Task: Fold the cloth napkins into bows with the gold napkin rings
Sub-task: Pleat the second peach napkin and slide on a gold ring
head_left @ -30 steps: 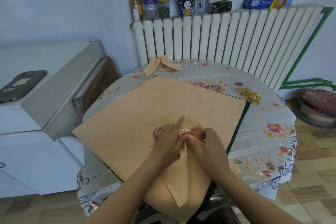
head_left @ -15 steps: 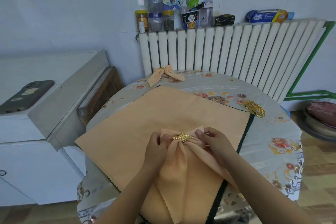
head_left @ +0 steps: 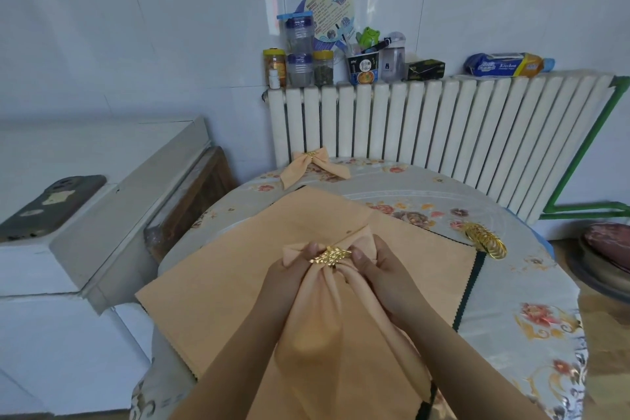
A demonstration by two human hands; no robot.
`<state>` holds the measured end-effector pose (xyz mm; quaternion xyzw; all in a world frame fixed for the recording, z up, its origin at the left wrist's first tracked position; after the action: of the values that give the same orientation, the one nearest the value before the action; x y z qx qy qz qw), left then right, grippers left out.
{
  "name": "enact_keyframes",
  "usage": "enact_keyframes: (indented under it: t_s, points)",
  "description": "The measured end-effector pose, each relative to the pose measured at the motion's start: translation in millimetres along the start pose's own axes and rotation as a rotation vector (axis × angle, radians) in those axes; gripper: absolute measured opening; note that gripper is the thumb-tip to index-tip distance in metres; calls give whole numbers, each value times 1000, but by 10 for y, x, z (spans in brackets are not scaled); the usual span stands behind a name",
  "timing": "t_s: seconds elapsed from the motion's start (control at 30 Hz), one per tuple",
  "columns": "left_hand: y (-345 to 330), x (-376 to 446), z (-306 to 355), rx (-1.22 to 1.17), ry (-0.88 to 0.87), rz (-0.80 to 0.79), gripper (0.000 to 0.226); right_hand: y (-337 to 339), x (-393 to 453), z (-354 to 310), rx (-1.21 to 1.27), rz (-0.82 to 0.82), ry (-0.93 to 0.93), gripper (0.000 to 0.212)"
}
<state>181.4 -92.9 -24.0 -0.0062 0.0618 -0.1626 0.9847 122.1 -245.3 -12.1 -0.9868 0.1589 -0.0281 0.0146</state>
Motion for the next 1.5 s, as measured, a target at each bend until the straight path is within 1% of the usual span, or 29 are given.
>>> enact_keyframes:
  t_s: [0.07,0.13,0.23,0.33,0.4,0.5,0.57,0.63,0.7,0.73,0.77,0.83,0.9,1.03,1.1,1.2,1.23,1.33,1.4,1.43,1.5]
  points:
    - [60,41,-24,5,44,37,35,-54,7,-14,-61,-69,28,31]
    - [95,71,-49,19,68,55,37,-59,13,-43,-119,-90,53,35]
    - [122,125,-65,29,98,78,37,-60,32,-61,-135,-109,64,27]
    - [137,143,-26,91,87,59,38,-71,63,-10,-122,-119,0,19]
    - [158,158,21,104,70,42,41,-27,111,10,-78,-82,-26,20]
    - [137,261,36,149,70,-28,40,115,241,5,-137,13,-17,23]
    - [114,342,-30,34,135,-82,40,186,326,41,-114,66,-43,21]
    - [129,414,-71,-73,203,-117,48,264,426,100,-72,139,-83,15]
    - [182,587,-18,73,139,-128,45,347,583,169,-27,215,-133,8]
    - [240,663,12,172,112,-90,40,386,656,201,-11,248,-154,7]
    - [269,749,32,207,95,-71,37,419,743,224,1,273,-165,7]
    - [254,959,39,232,54,-87,37,467,949,257,-7,304,-171,6]
    - [229,1217,62,269,9,-82,37,489,1203,285,-64,319,-169,6]
    - [176,1813,199,391,-125,-3,38,531,1806,328,-196,370,-147,5]
    - [137,2112,305,444,-198,33,34,543,2121,313,-232,411,-139,2]
    - [70,2714,415,526,-289,67,16,511,2792,341,-330,401,-119,11]
    - [59,2801,486,561,-305,78,14,484,2897,277,-377,383,-112,16]
    - [10,3399,611,700,-357,87,12,337,3507,240,-533,285,-49,32]
    - [-6,3812,685,799,-392,79,23,238,3837,185,-568,227,-12,37]
    - [-29,4048,657,852,-402,62,29,206,4023,237,-565,206,-26,41]
    - [-49,4372,583,905,-401,38,38,184,4349,363,-564,185,-59,59]
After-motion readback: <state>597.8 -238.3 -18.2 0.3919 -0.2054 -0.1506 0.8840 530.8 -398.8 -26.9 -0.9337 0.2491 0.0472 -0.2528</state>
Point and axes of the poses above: each hand's wrist, its own x-axis towards the middle knuckle, its own y-axis out of the back of the hand, z = x × y, the point moved 9 cm from there along x, towards the middle knuckle, and after that the axes turned 3 degrees about -y, right-handed, at the moved point
